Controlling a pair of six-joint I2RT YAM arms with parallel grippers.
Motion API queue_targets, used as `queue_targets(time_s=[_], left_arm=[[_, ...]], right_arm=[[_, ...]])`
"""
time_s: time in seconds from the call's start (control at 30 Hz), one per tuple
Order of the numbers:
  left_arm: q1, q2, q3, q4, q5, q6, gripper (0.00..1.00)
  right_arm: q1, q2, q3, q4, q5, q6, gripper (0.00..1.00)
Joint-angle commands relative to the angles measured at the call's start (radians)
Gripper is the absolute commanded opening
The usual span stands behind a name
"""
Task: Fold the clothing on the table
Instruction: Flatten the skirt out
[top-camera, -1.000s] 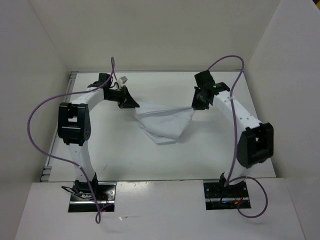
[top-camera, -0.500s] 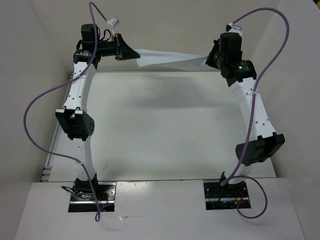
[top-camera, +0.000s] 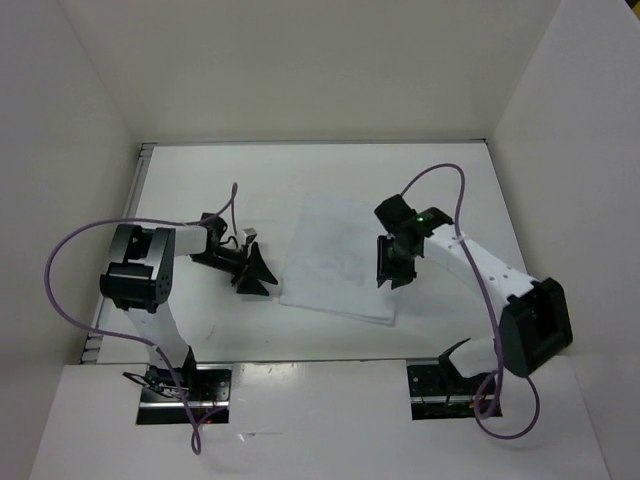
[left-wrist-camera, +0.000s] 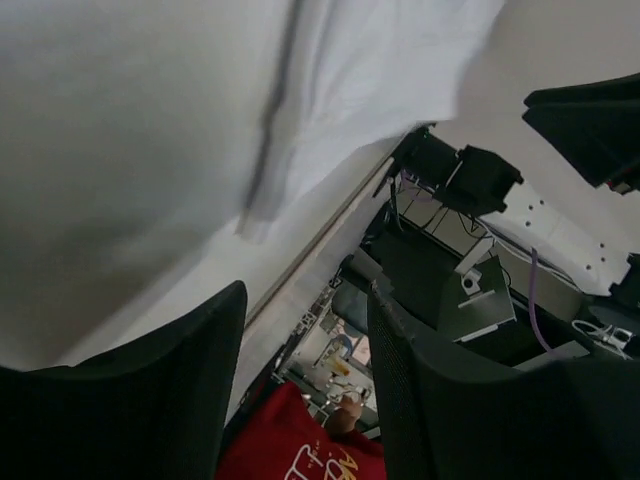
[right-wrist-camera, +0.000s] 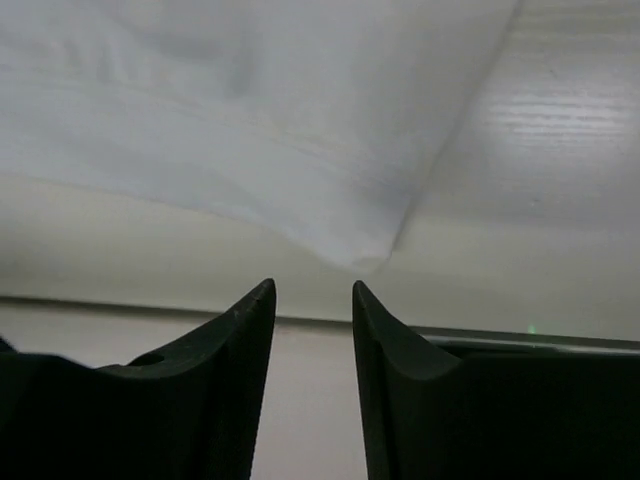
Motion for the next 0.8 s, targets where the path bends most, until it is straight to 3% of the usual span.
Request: queue_targets(time_s=[0.0,0.17,0.33,0.53,0.63,0.73,0.77], left_arm=[[-0.005,-0.108,-0.010,-0.095,-0.004,0.093,0.59],[-0.005,-0.117,0.238,-0.148,-0.035,0.034,0.59],[-0.048,-0.076,0.445,-0.102,-0.067,-0.019,0.58],[-0.177,-0.064,0.479,-0.112,-0.242,0.041,0.56],[-0.249,-0.073,0.479,-0.084,-0.375,0.052,0.54],[-0.361,-0.100,0.501,-0.073,-0.751,0.052,0.54],[-0.394,-0.100,0.501,-0.073,-0.953,0.052,0.54]], right_arm=[[0.002,-0.172,0.091,-0.134,-0.039,0.075,0.43],[-0.011,-0.103,0.277,-0.137,0.027,0.044,0.43],[-0.047,-0.005,0.224,0.031,0.084,0.044,0.34],[-0.160,0.040,0.150,0.180,0.084,0.062,0.34],[-0.215,0.060,0.136,0.202,0.095,0.063,0.34],[-0.237,0.069,0.104,0.212,0.108,0.063,0.35],[-0.246,0.080,0.095,0.223,0.117,0.053,0.35]])
